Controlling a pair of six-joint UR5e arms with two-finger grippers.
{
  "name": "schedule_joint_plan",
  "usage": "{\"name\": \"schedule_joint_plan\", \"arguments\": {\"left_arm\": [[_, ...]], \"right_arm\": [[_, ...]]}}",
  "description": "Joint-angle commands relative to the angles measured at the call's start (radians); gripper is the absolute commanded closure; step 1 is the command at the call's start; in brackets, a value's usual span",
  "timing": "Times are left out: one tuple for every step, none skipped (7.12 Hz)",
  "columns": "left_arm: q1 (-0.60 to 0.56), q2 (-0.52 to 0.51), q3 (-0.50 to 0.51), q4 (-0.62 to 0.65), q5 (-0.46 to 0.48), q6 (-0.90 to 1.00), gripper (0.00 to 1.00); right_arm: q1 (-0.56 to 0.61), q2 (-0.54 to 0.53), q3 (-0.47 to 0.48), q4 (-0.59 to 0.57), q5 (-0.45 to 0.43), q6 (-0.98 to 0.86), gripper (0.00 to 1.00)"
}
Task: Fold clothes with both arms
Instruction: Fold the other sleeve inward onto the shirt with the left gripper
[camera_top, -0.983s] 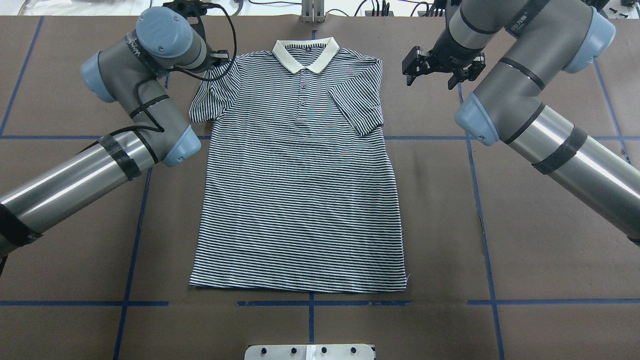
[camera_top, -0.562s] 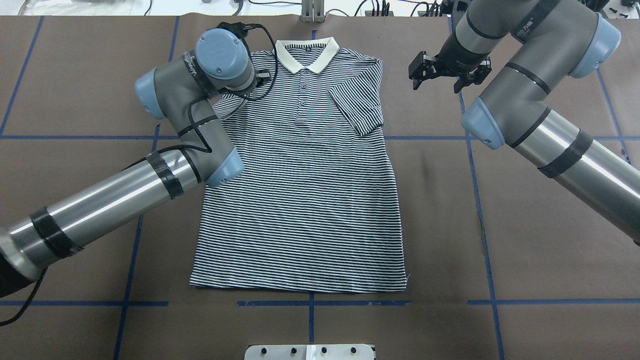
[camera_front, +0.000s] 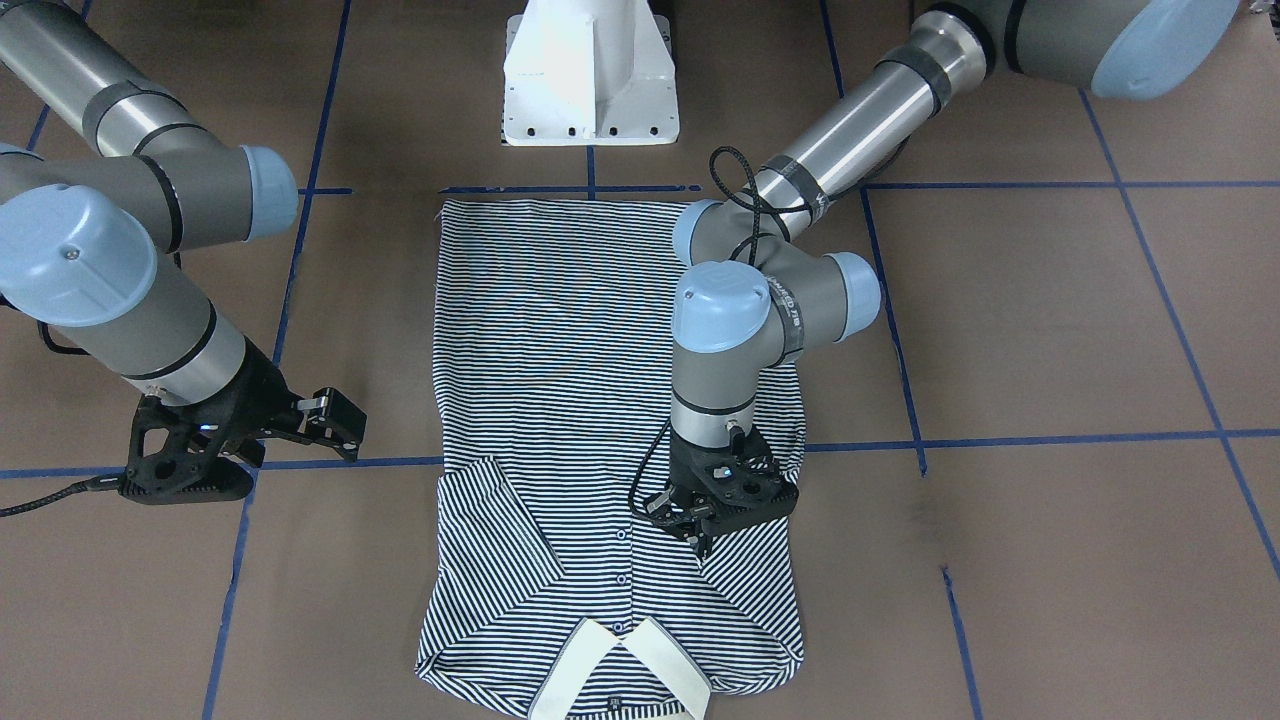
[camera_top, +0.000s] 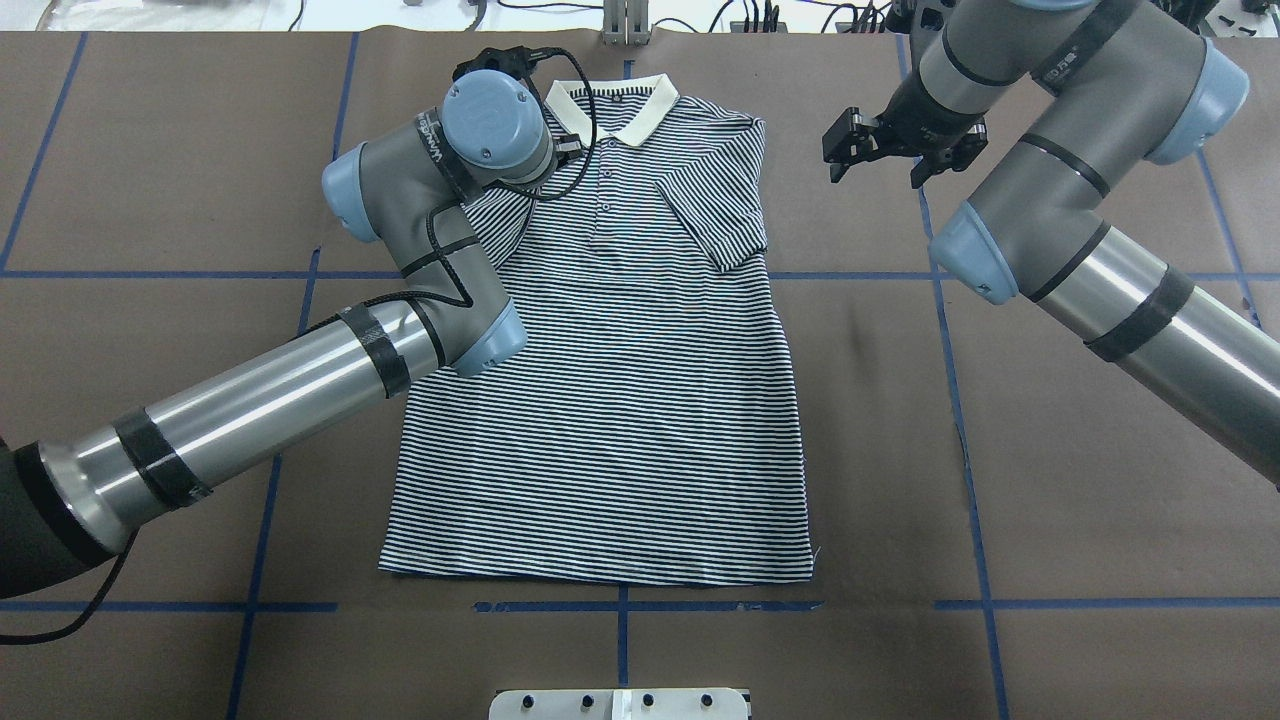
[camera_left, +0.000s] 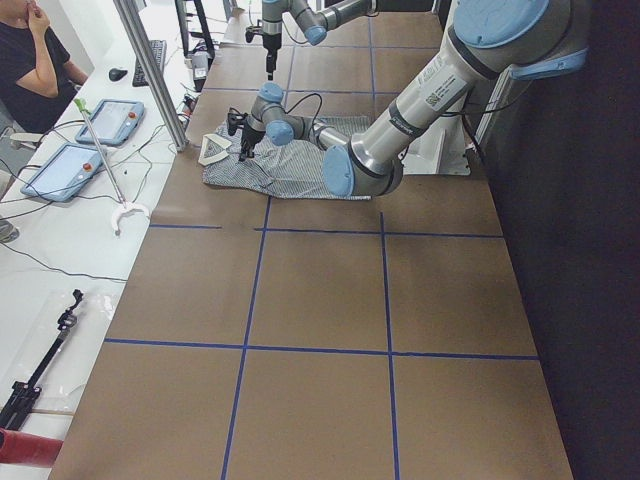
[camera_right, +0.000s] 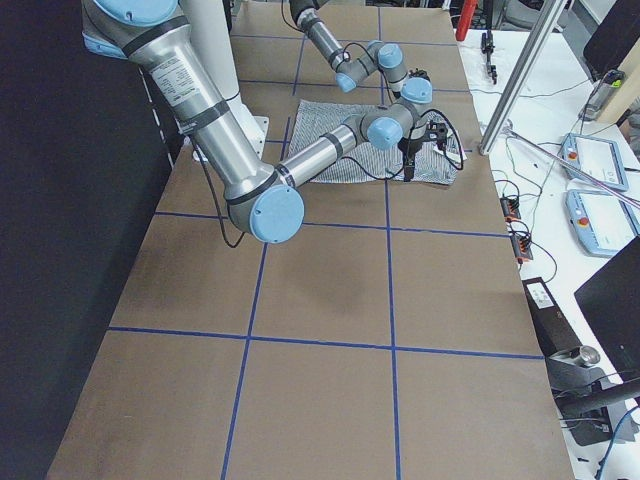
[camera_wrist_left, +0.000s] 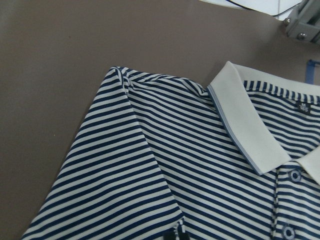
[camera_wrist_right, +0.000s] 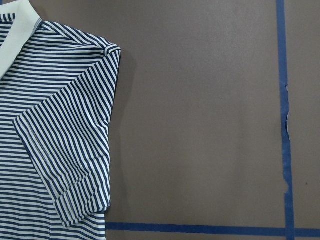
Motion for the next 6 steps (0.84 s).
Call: {"name": "schedule_joint_plan", "arguments": {"left_arm": [[-0.016,0.000,0.016,-0.037,0.000,-0.003,1.00],[-0.016,0.003,0.034,-0.061,0.000,0.014,0.01],[-0.014,0.002,0.034,-0.087,-0.002,0.025,0.00],[-0.014,0.002,0.030,-0.107,-0.008,0.031,0.00],[-0.017,0.003,0.007,-0.105,-0.011,0.104,0.00],[-0.022,0.029,-0.045,-0.095,-0.059,0.107,0.00]], "right_arm": [[-0.003,-0.002,-0.003,0.001,-0.003,0.005,0.00],[-0.005,-0.003,-0.003,0.002,-0.004,0.006,0.00],[-0.005,-0.003,-0.003,0.002,-0.005,0.003,0.00],[-0.005,-0.006,-0.004,0.002,-0.005,-0.001,0.00],[-0.005,-0.020,-0.003,0.014,-0.003,-0.003,0.00],[-0.005,-0.025,0.003,0.039,0.000,0.002,0.00]]}}
